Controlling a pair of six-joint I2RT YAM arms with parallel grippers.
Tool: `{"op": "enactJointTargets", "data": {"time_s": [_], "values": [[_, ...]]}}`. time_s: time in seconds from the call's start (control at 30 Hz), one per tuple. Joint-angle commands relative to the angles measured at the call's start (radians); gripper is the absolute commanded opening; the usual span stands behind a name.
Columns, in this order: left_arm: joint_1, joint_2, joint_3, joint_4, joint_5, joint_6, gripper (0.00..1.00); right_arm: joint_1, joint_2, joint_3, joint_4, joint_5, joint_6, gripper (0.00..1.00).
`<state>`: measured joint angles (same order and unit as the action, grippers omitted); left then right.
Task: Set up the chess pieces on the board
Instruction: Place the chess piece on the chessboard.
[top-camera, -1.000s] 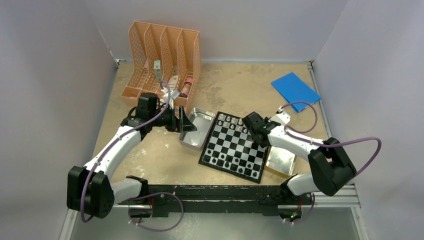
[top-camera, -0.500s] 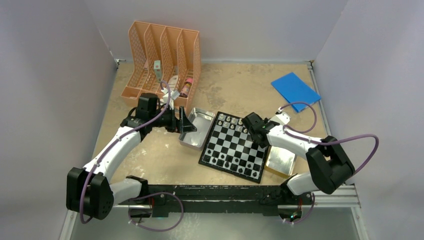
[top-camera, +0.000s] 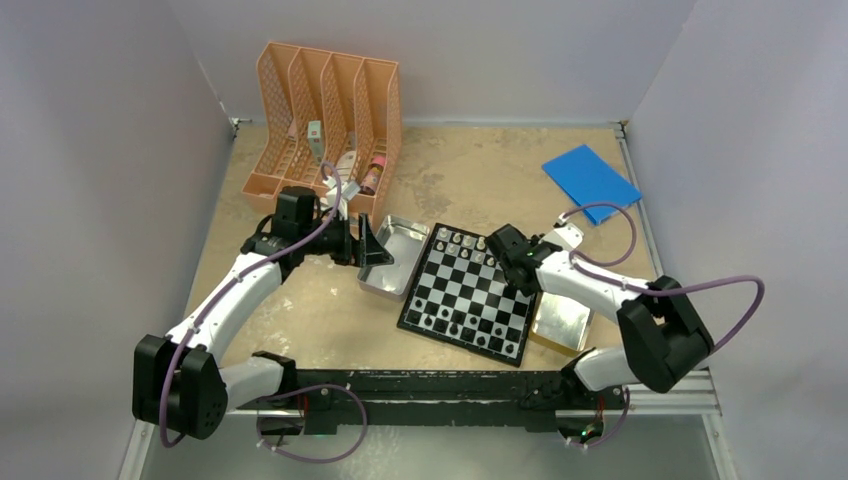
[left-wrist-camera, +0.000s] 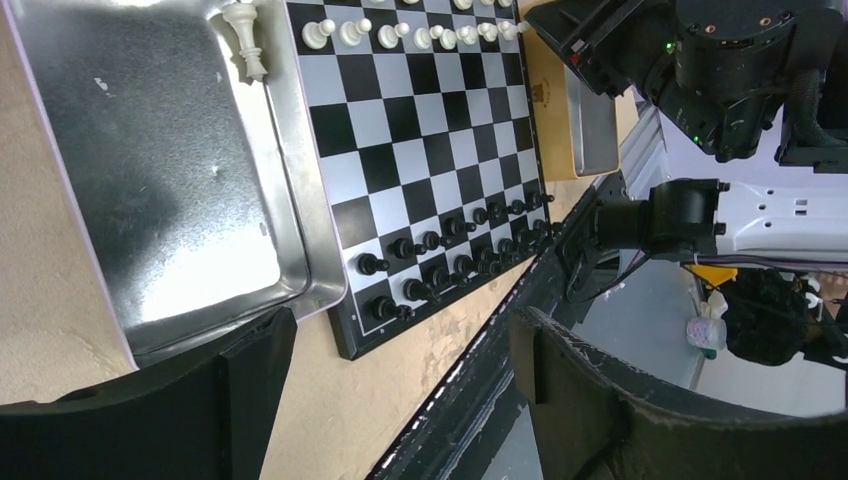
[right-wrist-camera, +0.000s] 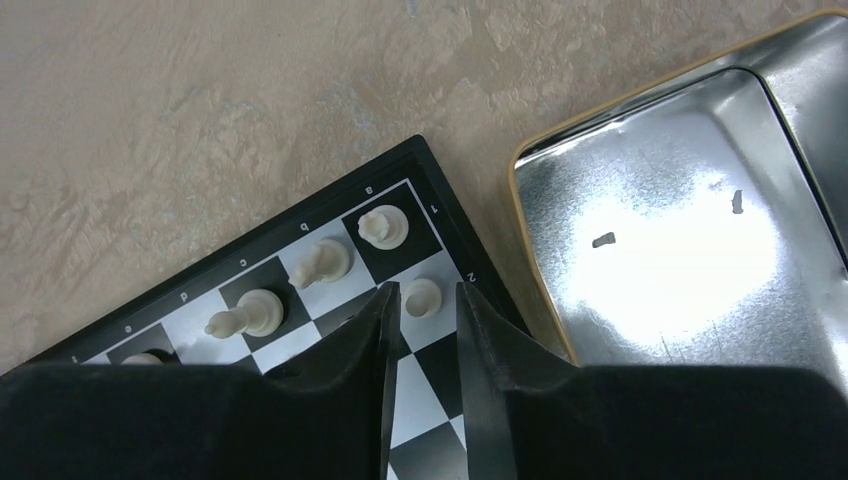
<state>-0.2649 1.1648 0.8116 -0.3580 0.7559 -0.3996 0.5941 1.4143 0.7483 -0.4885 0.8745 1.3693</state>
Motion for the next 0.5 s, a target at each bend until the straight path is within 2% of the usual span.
{"op": "enactJointTargets", "data": {"time_s": [0.0,0.17,0.27,0.47], "values": [[-0.005,-0.011,0.006,0.035,0.077,0.038,0.79,-0.004,-0.064,0.043,-0.037,0.063,-0.008,0.31],[-0.004,-0.027,0.016,0.003,0.002,0.061,0.79,-0.004,-0.124,0.116,-0.071,0.069,-0.097,0.35],[-0.004,-0.042,0.033,-0.012,-0.044,0.078,0.78,-0.004,-0.183,0.169,-0.045,0.061,-0.205,0.38],[-0.004,-0.071,0.066,-0.038,-0.139,0.104,0.71,-0.004,-0.321,0.191,0.236,-0.098,-0.582,0.47]]}}
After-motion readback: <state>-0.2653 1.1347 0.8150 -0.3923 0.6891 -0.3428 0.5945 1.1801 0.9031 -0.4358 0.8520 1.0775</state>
